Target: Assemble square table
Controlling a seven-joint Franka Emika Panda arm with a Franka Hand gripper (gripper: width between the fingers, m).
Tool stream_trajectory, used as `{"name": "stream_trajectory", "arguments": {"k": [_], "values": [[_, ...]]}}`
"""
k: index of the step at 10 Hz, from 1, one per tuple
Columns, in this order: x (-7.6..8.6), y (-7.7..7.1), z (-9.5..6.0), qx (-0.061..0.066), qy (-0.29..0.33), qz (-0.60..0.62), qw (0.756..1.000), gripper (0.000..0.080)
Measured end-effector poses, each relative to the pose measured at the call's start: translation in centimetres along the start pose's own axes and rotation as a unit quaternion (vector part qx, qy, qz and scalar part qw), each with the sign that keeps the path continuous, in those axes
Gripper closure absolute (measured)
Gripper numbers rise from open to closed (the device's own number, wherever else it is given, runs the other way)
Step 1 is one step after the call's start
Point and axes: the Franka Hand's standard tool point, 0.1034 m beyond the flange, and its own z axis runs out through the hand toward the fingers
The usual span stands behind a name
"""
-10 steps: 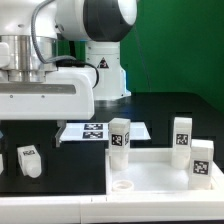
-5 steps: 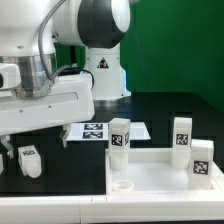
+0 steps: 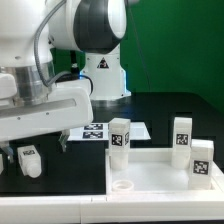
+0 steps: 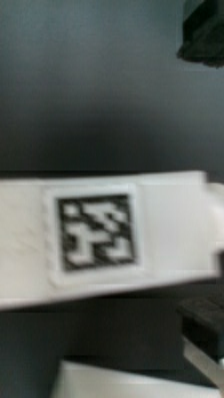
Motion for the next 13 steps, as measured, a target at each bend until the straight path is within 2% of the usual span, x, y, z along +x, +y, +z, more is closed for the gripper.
{"name": "stream_trajectory", "arguments": {"k": [1, 2, 3, 4, 5, 6, 7, 8, 10, 11, 13], "values": [[-0.3, 0.0, 0.3, 0.006, -0.007, 0.004, 1.0, 0.015], [-0.2, 0.0, 0.2, 0.005, -0.005, 0.003, 1.0, 0.0267], [-0.2, 0.0, 0.3, 0.005, -0.006, 0.003, 1.0, 0.0267], [-0.2, 0.0, 0.3, 0.005, -0.006, 0.004, 1.0, 0.0402], [-0.2, 0.0, 0.3, 0.005, -0.006, 0.004, 1.0, 0.0402], [-0.2, 0.1, 0.3, 0.004, -0.006, -0.004, 1.0, 0.0515], [-0.3, 0.1, 0.2, 0.005, -0.005, -0.028, 1.0, 0.0515], [-1.0, -0.2, -0.6, 0.005, 0.002, -0.095, 0.995, 0.0515], [-3.9, -1.2, -2.0, 0.006, 0.017, -0.211, 0.977, 0.0515], [-5.0, -0.9, -2.5, 0.007, 0.022, -0.274, 0.962, 0.0515], [-5.2, -0.6, -2.4, 0.003, 0.012, -0.309, 0.951, 0.0515]]}}
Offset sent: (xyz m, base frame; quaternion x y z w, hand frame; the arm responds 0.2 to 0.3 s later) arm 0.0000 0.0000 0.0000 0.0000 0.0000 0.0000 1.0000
